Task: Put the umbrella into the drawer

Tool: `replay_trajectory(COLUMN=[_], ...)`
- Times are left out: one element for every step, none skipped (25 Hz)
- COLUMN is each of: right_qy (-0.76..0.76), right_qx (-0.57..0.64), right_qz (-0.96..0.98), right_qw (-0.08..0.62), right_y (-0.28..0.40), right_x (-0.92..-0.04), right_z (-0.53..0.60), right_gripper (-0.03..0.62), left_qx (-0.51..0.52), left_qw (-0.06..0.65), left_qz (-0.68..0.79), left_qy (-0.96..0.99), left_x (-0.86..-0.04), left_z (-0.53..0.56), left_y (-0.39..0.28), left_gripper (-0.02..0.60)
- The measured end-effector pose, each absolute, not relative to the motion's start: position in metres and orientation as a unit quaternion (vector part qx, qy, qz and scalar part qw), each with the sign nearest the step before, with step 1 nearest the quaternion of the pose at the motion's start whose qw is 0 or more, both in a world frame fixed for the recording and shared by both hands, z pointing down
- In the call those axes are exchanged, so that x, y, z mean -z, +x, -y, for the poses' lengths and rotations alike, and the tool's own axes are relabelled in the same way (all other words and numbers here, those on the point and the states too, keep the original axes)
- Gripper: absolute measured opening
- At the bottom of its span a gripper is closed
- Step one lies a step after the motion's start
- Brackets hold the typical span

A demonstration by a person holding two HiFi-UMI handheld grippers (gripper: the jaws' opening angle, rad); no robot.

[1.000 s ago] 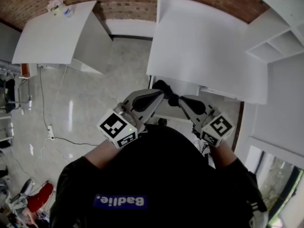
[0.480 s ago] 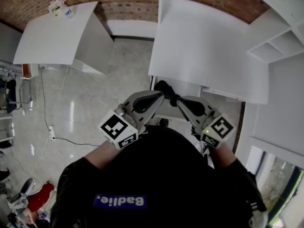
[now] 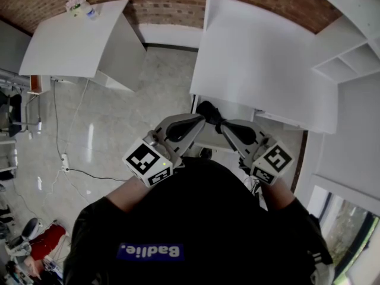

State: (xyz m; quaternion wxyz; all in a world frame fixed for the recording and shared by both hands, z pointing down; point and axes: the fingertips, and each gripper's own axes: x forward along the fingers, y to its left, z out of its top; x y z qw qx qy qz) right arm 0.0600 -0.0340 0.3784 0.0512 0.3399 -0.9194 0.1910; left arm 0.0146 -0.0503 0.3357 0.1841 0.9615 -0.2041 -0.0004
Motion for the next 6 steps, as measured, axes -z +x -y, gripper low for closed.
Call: replay_trajectory(right_qy=[0.339,0.339,0.339,0.339,0.339,0.339], right_qx=[-0.191,-0.192,-0.192,-0.193,-0.193,-0.194], right_qz=[0.920,0.920,0.919,0.919,0.919,0.919], right_qw=[0.051,0.051,0.051,0.051,0.051,0.051], right_y=[0.0593,0.0586,0.0579,0.0570,0.0560,0.0551], right_x=[-0.3784,-0.3786,-0.3790,-0.3794,-0.3798,-0.3801], right_z=[0.0339,0.0339,0.0339,0.0339,0.0339,0.0340], right_gripper=[0.029,0.029,0.029,0.029,0.029,0.029], left_qx=[0.001,0.001,0.001,0.000,0.000,0.000], left_qw=[0.184,0.184,0.184,0.184,0.184,0.184], left_qz=[0.205,0.207,0.207,0.208,0.208,0.209], left_qy=[0.961,0.961,0.961,0.961,0.961,0.960], left_x=[-0.3358,-0.3361,-0.3364,-0.3367,-0.3370,-0.3372], left_z=[0.0500,0.0499,0.0497,0.0497,0.0497,0.0498], left_y=[0.0135,0.0124,0.0114,0.0103,0.0091,0.0078], left_gripper=[0.002,0.002,0.002,0.002,0.002,0.002])
